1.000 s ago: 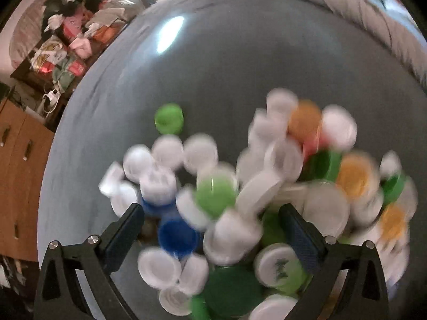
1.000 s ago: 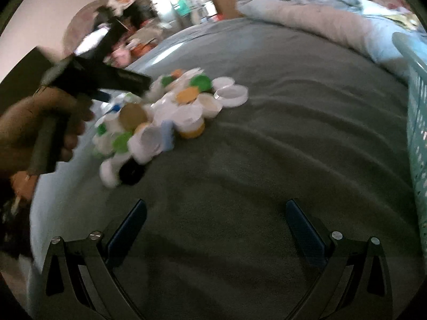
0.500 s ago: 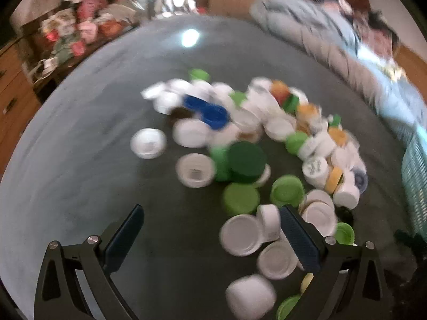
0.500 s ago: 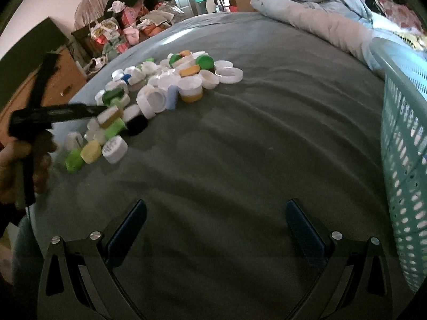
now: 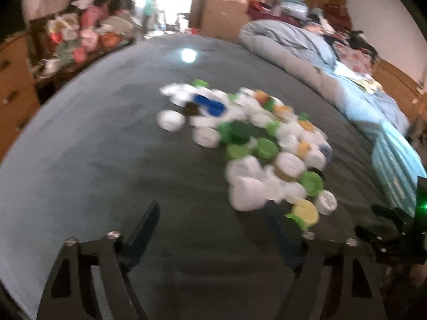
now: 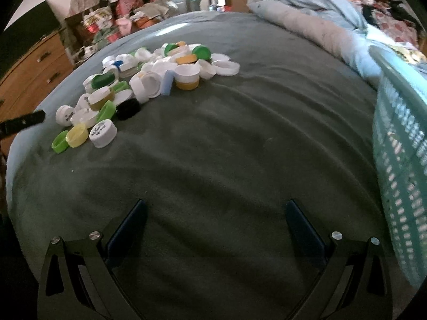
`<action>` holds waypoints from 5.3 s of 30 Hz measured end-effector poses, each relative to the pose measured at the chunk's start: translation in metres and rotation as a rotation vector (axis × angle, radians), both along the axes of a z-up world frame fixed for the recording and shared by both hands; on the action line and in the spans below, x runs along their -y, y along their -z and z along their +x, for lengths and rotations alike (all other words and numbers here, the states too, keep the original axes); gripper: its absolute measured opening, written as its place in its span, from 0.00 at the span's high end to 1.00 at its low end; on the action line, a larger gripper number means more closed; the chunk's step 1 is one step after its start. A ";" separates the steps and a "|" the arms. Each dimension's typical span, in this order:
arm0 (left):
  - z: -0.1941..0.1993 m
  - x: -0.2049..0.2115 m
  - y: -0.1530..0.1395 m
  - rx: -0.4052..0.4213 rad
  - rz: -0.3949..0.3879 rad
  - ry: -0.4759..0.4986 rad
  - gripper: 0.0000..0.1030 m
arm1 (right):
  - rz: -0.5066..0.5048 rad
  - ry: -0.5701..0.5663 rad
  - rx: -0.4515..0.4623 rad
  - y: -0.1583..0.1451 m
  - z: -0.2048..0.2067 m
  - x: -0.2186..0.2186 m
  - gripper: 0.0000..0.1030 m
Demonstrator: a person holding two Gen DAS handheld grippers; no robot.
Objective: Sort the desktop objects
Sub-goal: 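Move both grippers over the pile of bottle caps, then grasp a white cap with the left gripper while the right grasps a white printed cap, then carry both caps over the blue basket and open both grippers to drop them, then move both open grippers back over the cap pile, then grasp a green cap with the left gripper while the right grasps a yellow cap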
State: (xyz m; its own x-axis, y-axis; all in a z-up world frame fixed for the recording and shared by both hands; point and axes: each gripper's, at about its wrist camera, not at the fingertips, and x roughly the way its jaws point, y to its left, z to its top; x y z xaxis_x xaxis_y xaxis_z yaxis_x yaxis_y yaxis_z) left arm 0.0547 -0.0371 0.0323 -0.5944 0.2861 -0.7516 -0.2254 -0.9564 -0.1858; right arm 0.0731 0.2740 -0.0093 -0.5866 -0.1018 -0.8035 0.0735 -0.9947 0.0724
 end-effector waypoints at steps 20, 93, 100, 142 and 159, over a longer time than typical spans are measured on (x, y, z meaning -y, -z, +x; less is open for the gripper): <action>-0.008 -0.015 0.010 0.025 0.038 -0.056 0.79 | -0.042 -0.174 -0.104 -0.037 -0.004 0.060 0.55; 0.047 -0.409 -0.127 -0.052 -0.210 0.449 0.79 | -0.022 0.361 -0.076 -0.160 0.072 -0.231 0.75; 0.046 -0.437 -0.104 0.059 -0.232 0.527 0.79 | -0.056 0.375 -0.058 -0.145 0.078 -0.233 0.75; 0.055 -0.054 0.000 -0.046 -0.061 -0.003 0.25 | -0.025 0.052 -0.099 -0.103 0.099 -0.044 0.40; 0.048 -0.023 0.002 -0.055 -0.051 -0.091 0.70 | -0.019 -0.168 -0.116 -0.088 0.023 0.067 0.45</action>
